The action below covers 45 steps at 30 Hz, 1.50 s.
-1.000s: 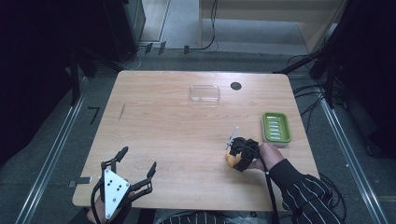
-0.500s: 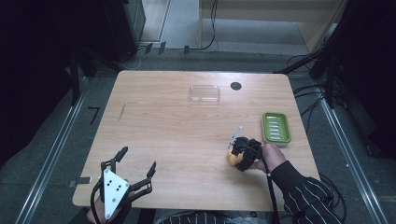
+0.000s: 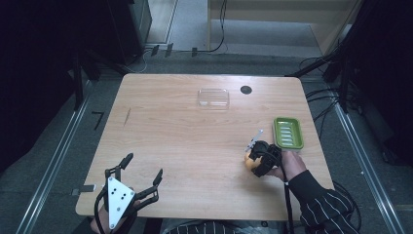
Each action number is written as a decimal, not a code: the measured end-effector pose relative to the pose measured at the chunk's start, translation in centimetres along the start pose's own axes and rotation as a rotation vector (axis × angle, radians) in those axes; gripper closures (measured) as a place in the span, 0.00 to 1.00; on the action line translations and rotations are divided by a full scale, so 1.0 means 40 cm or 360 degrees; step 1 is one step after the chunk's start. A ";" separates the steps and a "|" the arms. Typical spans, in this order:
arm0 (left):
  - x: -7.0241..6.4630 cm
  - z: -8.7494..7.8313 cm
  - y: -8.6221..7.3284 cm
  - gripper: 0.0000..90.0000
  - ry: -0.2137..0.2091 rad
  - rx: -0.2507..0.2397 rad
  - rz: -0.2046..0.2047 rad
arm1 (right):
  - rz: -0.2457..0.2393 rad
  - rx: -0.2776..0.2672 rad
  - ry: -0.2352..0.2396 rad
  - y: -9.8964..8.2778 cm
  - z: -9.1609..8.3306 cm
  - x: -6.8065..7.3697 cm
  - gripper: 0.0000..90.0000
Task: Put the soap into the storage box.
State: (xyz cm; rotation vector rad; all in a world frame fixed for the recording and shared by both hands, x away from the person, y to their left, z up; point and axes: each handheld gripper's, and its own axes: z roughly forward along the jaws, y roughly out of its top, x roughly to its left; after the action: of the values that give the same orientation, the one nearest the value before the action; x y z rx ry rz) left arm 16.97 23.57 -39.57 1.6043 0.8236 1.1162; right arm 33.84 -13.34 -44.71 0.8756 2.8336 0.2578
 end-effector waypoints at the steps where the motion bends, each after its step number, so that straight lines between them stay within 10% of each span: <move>1: 0.000 0.000 0.000 0.14 0.0001 0.0000 0.0001 | 0.0017 -0.0005 0.0002 -0.003 -0.002 -0.001 0.45; 45: -0.001 0.001 0.000 0.14 -0.0001 0.0003 0.0007 | 0.0314 -0.0025 -0.0147 -0.099 -0.046 -0.076 0.45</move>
State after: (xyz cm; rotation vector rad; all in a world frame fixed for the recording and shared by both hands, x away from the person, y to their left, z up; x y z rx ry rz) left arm 16.99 23.53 -39.56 1.6087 0.8211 1.1179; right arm 33.80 -18.48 -43.44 1.1348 2.6592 0.2569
